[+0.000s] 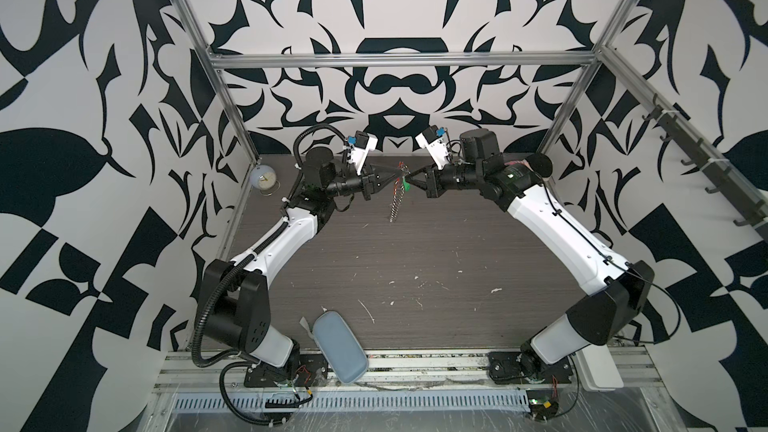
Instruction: Put the keys on the keyring
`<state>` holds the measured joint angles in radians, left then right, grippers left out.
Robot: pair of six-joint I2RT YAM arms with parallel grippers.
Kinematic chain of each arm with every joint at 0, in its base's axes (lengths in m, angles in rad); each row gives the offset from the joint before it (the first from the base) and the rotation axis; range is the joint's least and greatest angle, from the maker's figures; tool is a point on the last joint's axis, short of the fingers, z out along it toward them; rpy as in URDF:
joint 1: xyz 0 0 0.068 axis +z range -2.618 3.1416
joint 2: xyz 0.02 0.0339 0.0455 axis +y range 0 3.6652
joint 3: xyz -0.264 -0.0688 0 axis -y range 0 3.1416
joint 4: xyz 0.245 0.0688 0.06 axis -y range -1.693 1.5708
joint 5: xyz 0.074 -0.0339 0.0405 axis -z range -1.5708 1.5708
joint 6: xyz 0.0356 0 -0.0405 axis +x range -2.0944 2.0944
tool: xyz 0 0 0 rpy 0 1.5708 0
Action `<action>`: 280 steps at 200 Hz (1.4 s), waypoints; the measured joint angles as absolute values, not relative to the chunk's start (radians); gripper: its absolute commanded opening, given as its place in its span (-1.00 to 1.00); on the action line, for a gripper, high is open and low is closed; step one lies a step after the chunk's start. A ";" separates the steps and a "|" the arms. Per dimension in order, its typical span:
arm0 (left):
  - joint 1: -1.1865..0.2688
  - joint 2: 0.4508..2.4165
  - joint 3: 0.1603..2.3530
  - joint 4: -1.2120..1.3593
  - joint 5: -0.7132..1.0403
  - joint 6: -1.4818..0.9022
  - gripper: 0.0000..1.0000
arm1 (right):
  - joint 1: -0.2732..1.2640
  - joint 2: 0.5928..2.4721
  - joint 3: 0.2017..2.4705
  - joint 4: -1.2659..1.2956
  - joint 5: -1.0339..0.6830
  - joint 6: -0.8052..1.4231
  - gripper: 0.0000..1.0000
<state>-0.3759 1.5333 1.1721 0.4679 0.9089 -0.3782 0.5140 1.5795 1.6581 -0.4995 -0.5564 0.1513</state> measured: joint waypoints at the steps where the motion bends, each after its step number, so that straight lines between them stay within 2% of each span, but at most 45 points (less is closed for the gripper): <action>1: -0.376 1.533 1.172 0.468 0.909 -0.378 -1.00 | 0.514 1.580 1.660 -0.500 -0.554 0.152 -1.00; 130: -0.370 1.544 1.172 0.458 0.878 -0.382 -1.00 | 0.551 1.695 1.837 -0.644 -0.447 0.160 -1.00; 186: -0.367 1.544 1.172 0.423 0.846 -0.349 -1.00 | 0.561 1.776 1.963 -0.754 -0.385 0.270 -1.00; 225: -0.367 1.544 1.171 0.399 0.826 -0.313 -1.00 | 0.558 1.775 1.941 -0.742 -0.368 0.369 -1.00; 280: -0.379 1.544 1.127 0.448 0.812 -0.295 -1.00 | 0.522 1.725 1.800 -0.643 -0.453 0.479 -1.00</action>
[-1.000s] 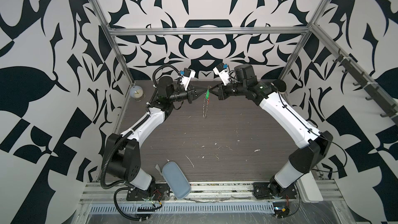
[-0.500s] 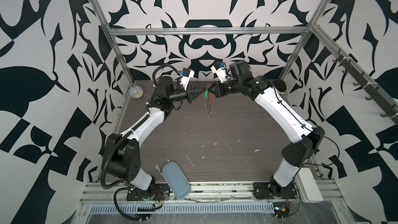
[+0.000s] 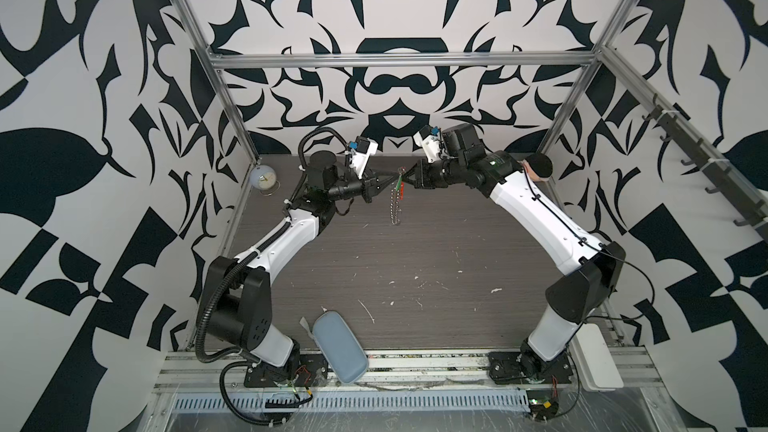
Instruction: Put the keys on the keyring
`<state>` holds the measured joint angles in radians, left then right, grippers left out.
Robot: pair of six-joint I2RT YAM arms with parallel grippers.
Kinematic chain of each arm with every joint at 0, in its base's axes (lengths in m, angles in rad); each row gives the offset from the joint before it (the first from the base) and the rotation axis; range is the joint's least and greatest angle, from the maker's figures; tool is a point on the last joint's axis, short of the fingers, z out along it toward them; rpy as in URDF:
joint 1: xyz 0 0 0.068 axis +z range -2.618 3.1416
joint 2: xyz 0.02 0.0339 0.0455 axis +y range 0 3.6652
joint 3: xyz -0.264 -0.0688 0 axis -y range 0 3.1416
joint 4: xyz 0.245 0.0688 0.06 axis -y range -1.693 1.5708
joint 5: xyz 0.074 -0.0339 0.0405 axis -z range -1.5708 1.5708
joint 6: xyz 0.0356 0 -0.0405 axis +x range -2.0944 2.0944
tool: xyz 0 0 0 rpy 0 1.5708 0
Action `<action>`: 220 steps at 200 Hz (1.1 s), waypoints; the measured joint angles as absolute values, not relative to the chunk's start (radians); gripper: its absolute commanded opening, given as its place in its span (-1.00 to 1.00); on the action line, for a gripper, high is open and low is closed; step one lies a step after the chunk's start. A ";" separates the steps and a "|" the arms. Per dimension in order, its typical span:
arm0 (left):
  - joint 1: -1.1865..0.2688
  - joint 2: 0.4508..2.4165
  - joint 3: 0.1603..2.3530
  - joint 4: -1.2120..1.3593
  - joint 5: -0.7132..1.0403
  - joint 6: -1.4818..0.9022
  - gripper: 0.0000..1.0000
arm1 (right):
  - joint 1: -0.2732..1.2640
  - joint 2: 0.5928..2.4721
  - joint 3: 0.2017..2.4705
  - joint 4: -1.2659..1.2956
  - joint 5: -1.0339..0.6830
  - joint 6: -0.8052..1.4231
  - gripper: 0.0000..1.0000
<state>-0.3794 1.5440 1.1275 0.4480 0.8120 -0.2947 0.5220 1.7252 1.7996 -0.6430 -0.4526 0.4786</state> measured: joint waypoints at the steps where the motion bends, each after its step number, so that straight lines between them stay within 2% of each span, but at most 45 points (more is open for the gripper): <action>1: -0.380 1.544 1.124 0.453 0.811 -0.296 -1.00 | 0.521 1.724 1.797 -0.641 -0.454 0.480 -1.00; 119: -0.378 1.595 1.081 0.783 0.794 -0.485 -1.00 | 0.474 1.649 1.652 -0.458 -0.563 0.558 -1.00; 220: -0.373 1.596 1.081 0.859 0.741 -0.468 -1.00 | 0.439 1.644 1.608 -0.557 -0.497 0.554 -1.00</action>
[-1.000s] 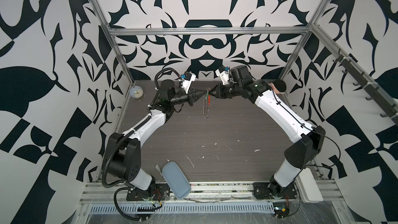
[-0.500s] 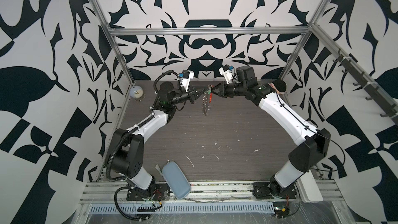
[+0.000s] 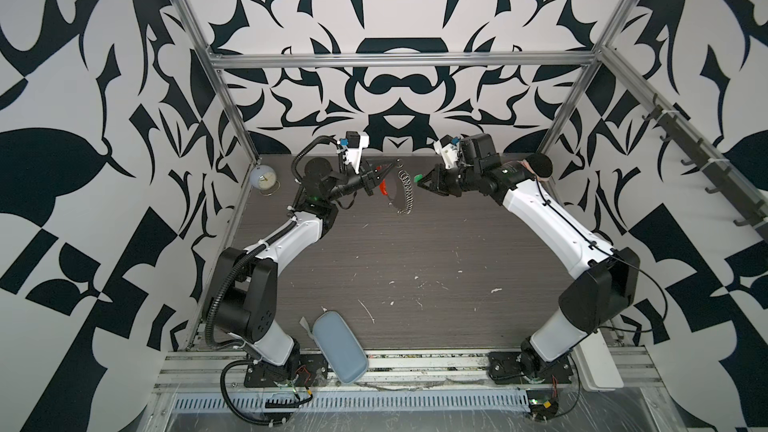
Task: Put the keys on the keyring
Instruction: 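Lower the green-tagged key with the right gripper back down near the table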
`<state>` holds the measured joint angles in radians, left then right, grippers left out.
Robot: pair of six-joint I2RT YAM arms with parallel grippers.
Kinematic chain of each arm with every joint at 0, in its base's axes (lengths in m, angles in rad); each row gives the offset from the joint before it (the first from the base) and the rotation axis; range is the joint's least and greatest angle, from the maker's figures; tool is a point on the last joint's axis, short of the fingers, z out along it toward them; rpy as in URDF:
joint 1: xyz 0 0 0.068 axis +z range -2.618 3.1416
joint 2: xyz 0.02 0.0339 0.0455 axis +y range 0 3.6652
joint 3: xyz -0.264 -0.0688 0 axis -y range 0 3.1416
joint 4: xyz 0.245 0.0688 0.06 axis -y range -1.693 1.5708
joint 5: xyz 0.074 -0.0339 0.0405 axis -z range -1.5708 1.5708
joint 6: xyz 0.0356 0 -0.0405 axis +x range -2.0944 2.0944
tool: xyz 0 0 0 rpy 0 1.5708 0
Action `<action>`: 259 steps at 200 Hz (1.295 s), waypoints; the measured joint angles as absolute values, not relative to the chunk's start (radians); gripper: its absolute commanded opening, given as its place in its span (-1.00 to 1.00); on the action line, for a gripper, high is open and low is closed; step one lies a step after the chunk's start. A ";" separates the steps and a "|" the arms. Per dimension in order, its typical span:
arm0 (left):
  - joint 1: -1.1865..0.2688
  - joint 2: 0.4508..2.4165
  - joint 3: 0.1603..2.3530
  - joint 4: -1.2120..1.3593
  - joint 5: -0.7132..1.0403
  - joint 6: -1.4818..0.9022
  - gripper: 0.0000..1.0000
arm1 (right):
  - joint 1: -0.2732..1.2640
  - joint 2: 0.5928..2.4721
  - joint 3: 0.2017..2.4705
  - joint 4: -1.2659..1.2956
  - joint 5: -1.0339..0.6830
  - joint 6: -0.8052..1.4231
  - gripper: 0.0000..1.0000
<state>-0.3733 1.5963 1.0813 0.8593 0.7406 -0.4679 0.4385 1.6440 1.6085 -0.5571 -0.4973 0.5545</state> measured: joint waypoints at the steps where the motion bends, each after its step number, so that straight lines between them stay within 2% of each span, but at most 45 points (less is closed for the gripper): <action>1: -0.373 1.596 1.081 0.860 0.741 -0.468 -1.00 | 0.439 1.644 1.608 -0.557 -0.497 0.554 -1.00; 52: -0.373 1.597 1.081 0.868 0.751 -0.469 -1.00 | 0.445 1.644 1.618 -0.572 -0.440 0.439 -1.00; 99: -0.373 1.596 1.075 0.755 0.760 -0.385 -1.00 | 0.448 1.644 1.583 -0.648 -0.175 0.290 -1.00; 139: -0.380 1.589 1.024 0.627 0.760 -0.295 -1.00 | 0.447 1.645 1.349 -0.730 -0.001 0.246 -1.00; 169: -0.390 1.581 1.003 0.560 0.759 -0.253 -1.00 | 0.447 1.662 1.259 -0.790 0.022 0.229 -1.00; 259: -0.408 1.562 0.977 0.554 0.754 -0.251 -1.00 | 0.447 1.946 1.342 -0.749 0.031 0.153 -1.00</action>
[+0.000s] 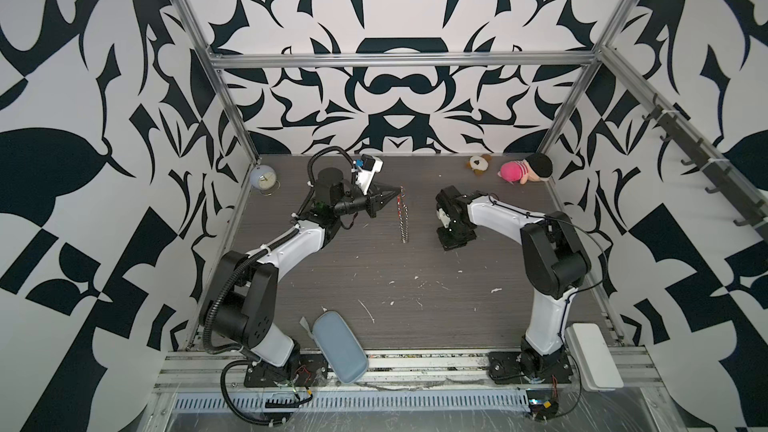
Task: Put the keys on the keyring
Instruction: 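Lower the green-tagged key with the right gripper back down near the table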
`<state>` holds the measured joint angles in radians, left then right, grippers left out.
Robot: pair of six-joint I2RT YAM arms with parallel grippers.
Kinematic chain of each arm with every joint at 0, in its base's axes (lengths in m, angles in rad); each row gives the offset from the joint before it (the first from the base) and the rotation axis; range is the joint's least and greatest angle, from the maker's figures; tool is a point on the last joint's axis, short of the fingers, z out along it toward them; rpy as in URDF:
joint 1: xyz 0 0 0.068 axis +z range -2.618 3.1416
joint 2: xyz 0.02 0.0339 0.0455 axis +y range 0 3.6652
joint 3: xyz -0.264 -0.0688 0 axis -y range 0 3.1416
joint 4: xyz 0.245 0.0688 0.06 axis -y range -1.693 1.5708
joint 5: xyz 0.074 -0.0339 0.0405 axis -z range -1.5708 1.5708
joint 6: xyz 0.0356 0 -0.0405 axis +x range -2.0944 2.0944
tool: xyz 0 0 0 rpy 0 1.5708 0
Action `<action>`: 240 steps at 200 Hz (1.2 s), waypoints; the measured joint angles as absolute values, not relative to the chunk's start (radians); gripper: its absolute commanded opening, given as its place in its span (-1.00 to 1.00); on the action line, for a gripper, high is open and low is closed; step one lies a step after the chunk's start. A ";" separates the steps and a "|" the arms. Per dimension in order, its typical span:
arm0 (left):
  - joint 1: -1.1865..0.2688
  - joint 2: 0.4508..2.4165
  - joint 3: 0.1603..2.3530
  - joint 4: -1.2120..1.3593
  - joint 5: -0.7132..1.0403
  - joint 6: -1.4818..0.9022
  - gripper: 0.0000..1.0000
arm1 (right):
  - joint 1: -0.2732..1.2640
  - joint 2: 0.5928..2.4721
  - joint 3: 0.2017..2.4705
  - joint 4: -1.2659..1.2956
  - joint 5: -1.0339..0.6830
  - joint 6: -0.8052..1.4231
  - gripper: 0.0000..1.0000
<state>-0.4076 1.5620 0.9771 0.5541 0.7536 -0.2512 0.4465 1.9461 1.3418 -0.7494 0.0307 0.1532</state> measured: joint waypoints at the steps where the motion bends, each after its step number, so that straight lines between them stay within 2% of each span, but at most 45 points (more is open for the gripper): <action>1: -0.408 1.562 0.976 0.554 0.753 -0.252 -1.00 | 0.447 1.948 1.344 -0.748 0.031 0.152 -1.00; 27: -0.409 1.560 0.973 0.553 0.751 -0.255 -1.00 | 0.447 1.972 1.378 -0.733 0.021 0.150 -1.00; 39: -0.409 1.560 0.973 0.553 0.750 -0.256 -1.00 | 0.447 1.971 1.384 -0.729 0.012 0.150 -0.76; 52: -0.409 1.560 0.973 0.553 0.749 -0.257 -1.00 | 0.446 1.965 1.386 -0.727 -0.001 0.152 -0.59; 76: -0.409 1.560 0.973 0.557 0.748 -0.265 -1.00 | 0.440 1.935 1.373 -0.712 -0.019 0.155 -0.43; 122: -0.413 1.564 0.973 0.579 0.748 -0.291 -1.00 | 0.425 1.837 1.315 -0.677 -0.030 0.159 -0.42; 183: -0.414 1.564 0.973 0.580 0.748 -0.299 -1.00 | 0.421 1.851 1.299 -0.636 -0.029 0.234 -0.42; 240: -0.414 1.564 0.973 0.580 0.748 -0.299 -1.00 | 0.421 1.907 1.299 -0.591 -0.029 0.187 -0.48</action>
<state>-0.4137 1.5642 0.9733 0.5800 0.7475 -0.2985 0.4206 1.9068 1.2995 -0.5915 -0.0292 0.1867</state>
